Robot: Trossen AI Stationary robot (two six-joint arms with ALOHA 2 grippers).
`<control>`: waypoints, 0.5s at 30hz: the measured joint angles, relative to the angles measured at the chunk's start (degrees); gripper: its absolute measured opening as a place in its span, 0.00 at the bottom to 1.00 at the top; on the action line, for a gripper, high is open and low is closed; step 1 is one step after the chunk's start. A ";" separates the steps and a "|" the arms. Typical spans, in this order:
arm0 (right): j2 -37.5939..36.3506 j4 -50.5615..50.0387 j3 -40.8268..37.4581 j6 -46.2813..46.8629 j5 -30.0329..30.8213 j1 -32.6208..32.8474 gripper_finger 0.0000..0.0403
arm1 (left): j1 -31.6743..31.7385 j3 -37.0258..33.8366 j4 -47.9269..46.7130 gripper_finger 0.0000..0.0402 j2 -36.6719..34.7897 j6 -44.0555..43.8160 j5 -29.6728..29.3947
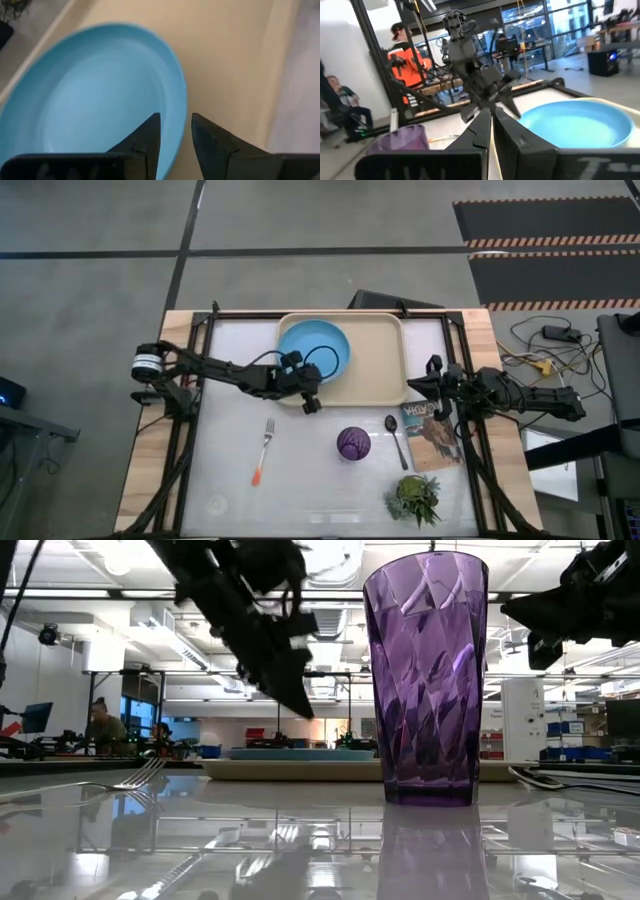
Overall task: Pick and place plate/cup/fork/spoon on tray
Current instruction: Put the purple cup on the top right of the tray
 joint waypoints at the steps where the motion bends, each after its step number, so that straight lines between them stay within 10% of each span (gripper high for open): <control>1: 0.00 0.17 0.23 1.21 -0.86 0.00 0.02 | -0.24 -0.22 -0.18 0.23 -1.21 0.52 0.00; 15: 0.09 0.30 3.02 11.34 -10.05 2.42 0.02 | 0.65 -1.82 -25.86 0.09 -11.81 -0.41 -0.45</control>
